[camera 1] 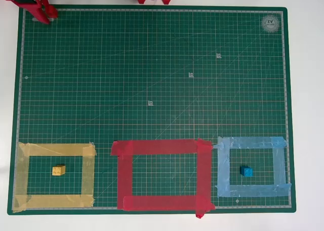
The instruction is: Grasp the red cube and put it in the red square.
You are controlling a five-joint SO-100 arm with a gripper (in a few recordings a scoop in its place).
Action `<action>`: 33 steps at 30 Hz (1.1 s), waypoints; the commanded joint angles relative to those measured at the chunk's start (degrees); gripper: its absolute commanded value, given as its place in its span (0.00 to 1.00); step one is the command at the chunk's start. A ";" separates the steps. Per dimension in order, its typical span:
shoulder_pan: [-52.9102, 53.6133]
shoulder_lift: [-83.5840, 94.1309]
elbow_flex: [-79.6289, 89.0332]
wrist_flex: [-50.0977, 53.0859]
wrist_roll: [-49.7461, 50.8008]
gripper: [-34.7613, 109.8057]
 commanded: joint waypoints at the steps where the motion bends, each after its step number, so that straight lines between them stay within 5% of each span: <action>1: 0.00 0.97 1.41 -0.79 -0.09 0.37; 17: -0.35 1.67 3.34 -0.79 -0.09 0.37; 25: -0.53 2.11 3.87 -0.79 -0.09 0.24; 33: -0.53 3.96 5.80 -0.79 -0.62 0.24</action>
